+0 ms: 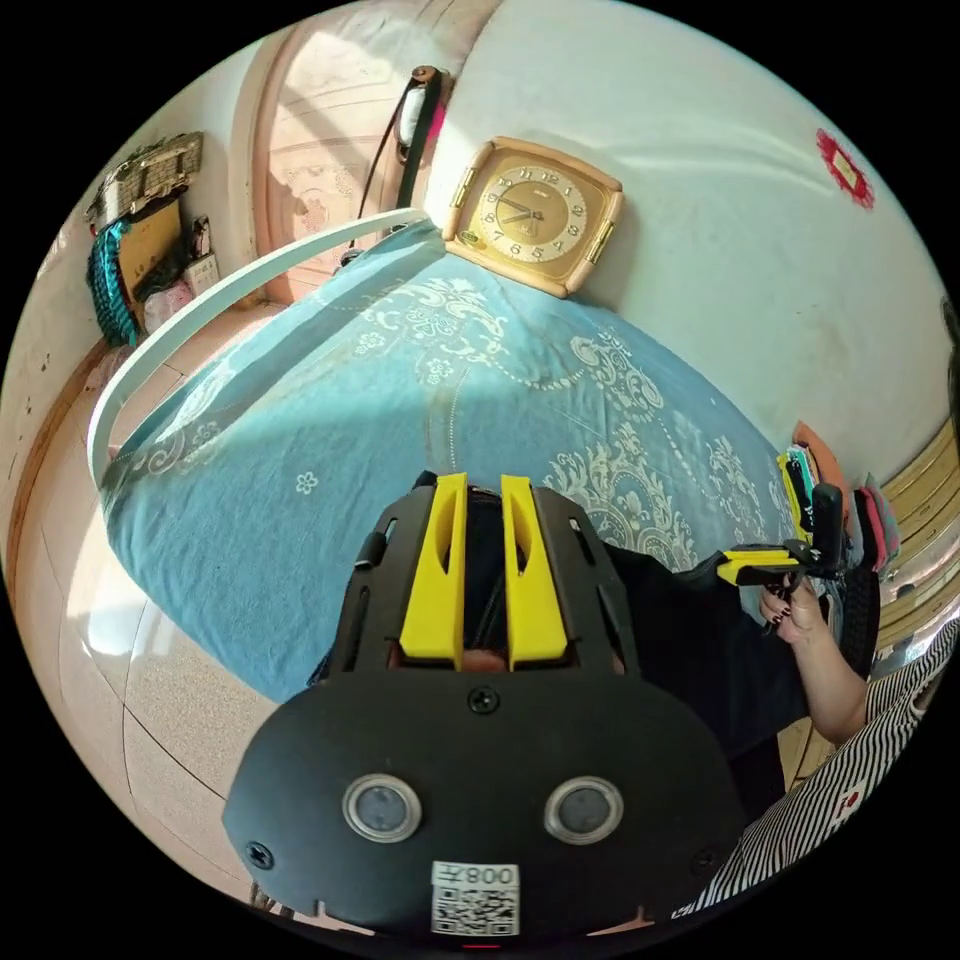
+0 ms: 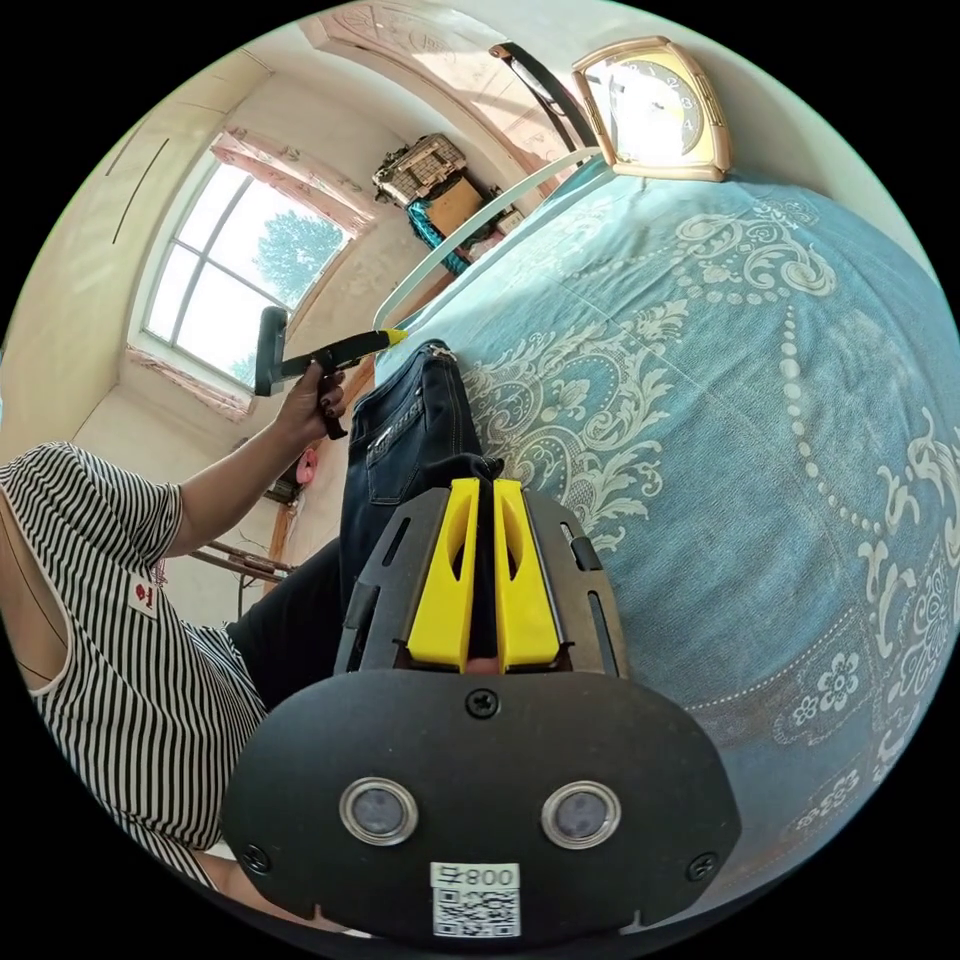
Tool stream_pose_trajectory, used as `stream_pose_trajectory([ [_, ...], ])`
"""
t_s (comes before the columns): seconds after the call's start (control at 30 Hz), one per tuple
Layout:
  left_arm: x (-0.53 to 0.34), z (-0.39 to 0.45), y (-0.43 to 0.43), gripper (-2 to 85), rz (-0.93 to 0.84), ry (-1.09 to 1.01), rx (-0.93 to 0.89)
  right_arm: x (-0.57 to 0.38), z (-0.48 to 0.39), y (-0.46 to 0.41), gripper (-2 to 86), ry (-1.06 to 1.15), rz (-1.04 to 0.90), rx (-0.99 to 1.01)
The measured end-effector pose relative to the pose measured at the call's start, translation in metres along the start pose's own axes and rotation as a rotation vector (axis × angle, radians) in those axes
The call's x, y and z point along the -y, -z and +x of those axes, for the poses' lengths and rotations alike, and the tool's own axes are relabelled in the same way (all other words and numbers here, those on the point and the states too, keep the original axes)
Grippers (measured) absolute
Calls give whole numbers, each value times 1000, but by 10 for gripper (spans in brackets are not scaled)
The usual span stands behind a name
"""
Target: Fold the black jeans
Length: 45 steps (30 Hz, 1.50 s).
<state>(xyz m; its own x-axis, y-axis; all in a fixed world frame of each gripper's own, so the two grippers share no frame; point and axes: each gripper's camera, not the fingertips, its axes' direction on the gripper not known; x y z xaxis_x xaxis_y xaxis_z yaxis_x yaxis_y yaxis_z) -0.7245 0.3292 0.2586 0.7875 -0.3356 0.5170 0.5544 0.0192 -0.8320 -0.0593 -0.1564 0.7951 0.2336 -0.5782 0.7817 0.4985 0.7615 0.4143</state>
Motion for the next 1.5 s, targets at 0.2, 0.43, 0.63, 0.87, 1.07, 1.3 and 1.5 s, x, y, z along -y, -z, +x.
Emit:
stream_pose_trajectory([
  [0.2, 20, -48, -40, 69, -238, 110, -151, 1, 10, 2, 23, -28, 20, 12],
  [0.43, 19, -54, -18, 19, -112, 130, -183, -4, 16, 12, 20, -89, 82, 3],
  [0.63, 13, -57, -33, 12, -94, 197, -163, 1, 38, -5, 17, -215, 23, -52],
  [0.87, 16, -25, -27, 8, 35, 182, -57, -3, 33, 3, 16, -207, 23, -35],
  [1.07, 10, 88, -67, 16, -130, -175, -430, -26, 18, 45, 4, -201, 118, -105],
  [1.3, -4, 208, -132, 13, -392, -497, -457, -88, -30, 59, 5, -196, 20, -239],
  [1.5, -3, 246, -145, 13, -401, -511, -415, -108, -49, 60, 29, -232, 24, -337],
])
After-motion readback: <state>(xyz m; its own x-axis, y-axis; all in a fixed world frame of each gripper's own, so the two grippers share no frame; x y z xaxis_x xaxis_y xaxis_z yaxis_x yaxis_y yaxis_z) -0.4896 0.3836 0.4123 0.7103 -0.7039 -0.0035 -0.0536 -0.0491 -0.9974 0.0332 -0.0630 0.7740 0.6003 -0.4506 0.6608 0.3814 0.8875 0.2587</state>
